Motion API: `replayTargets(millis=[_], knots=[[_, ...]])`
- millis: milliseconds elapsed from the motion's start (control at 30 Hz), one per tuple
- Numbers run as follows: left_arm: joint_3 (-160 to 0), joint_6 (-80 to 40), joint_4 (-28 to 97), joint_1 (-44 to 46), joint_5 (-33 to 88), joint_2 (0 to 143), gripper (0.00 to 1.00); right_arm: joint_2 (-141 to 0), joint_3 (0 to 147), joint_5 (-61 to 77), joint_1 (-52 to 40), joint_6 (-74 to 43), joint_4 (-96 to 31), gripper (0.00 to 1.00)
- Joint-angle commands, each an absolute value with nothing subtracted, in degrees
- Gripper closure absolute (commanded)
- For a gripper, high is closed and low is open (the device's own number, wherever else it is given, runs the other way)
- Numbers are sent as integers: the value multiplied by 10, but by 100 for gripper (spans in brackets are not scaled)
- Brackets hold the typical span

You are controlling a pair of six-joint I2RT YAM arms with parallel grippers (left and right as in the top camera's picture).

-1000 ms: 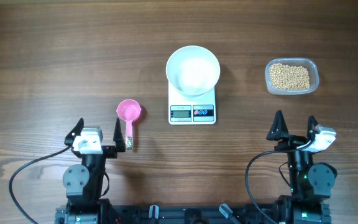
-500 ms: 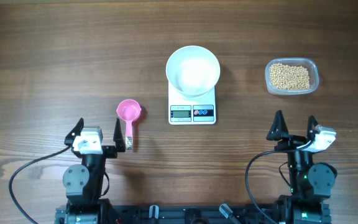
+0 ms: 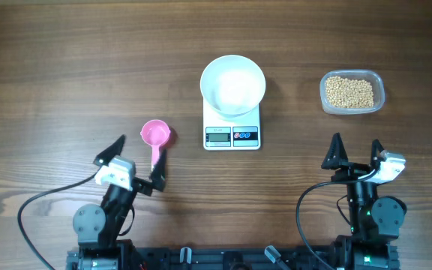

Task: Scoop item into bowl and weigh 150g on scale

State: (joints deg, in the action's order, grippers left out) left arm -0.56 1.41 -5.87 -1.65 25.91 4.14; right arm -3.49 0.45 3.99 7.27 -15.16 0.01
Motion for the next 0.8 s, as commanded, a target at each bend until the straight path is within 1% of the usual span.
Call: replayTargets(millis=[0,67,100,167,267,367,433,533,600,700,767], knots=[[-4,2,-112,-14,424,41,0,-37,3,34,70,-152,1,0],[-4,-40,-181,-14,421,41,0,-37,3,34,70,-152,1,0],[-5,-58,-234,-14,409,41,0,-37,3,34,70,-152,1,0],[-16,-83,-299,-14,363,41,0,-37,3,34,70,-152,1,0],[-63,-84,-303,-14,315,43,0,-37,3,34,70,-152,1,0],[-156,-82,-184,-14,303,66,0,-37,3,34,70,-152,1,0],[-217,-84,-74,-14,294,94,0,-37,3,34,70,-152,1,0],[-327,-84,113,-14,296,173,0,-37,3,34,70,-152,1,0],[-388,-84,217,-14,319,223,0,-37,3,34,70,-152,1,0],[-438,-84,302,-14,369,279,0,-37,3,34,70,-152,1,0],[-440,-84,324,-14,422,304,0,-37,3,34,70,-152,1,0]])
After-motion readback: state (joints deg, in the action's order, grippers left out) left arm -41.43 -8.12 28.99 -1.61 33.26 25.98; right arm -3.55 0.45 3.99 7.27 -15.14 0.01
